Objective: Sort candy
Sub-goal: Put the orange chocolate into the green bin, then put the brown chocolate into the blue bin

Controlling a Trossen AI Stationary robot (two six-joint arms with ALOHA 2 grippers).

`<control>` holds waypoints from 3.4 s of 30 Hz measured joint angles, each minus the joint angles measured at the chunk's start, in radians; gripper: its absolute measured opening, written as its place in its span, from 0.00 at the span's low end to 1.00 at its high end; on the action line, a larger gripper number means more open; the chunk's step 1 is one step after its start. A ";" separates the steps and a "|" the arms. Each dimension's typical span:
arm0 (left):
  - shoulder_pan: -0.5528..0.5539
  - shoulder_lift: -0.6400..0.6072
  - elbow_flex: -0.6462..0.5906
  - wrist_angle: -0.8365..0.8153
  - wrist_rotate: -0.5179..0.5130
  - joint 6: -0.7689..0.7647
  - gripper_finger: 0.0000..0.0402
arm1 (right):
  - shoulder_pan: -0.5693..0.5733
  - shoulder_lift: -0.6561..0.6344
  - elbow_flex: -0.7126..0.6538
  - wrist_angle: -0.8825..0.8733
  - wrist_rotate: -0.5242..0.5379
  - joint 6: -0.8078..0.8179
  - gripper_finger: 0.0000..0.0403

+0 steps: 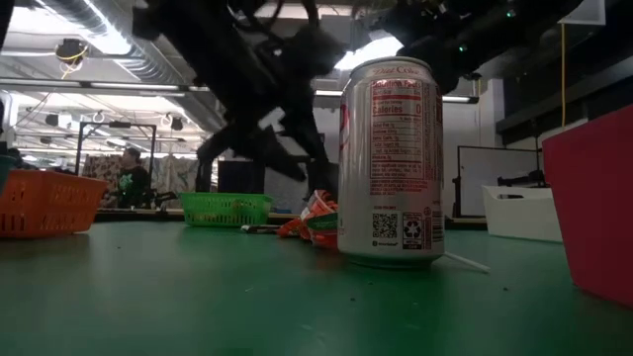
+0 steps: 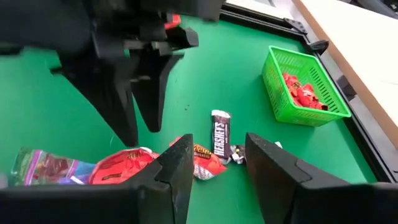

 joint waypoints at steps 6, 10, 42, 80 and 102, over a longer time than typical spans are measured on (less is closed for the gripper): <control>0.003 0.069 0.000 0.027 0.000 0.000 0.35 | 0.000 0.000 0.000 -0.001 0.011 -0.004 0.36; 0.003 0.100 0.000 0.028 0.004 0.000 0.35 | 0.000 0.000 0.000 -0.005 0.011 -0.004 0.36; 0.087 -0.151 0.000 -0.101 0.033 0.258 0.00 | -0.165 0.002 0.000 -0.050 -0.103 0.139 0.36; 0.639 -0.276 0.000 -0.364 -0.062 0.814 0.07 | -0.191 0.249 0.000 -0.027 0.049 0.131 0.36; 0.635 -0.271 0.000 -0.364 -0.059 0.809 0.24 | -0.250 0.370 0.000 0.107 0.050 0.138 0.36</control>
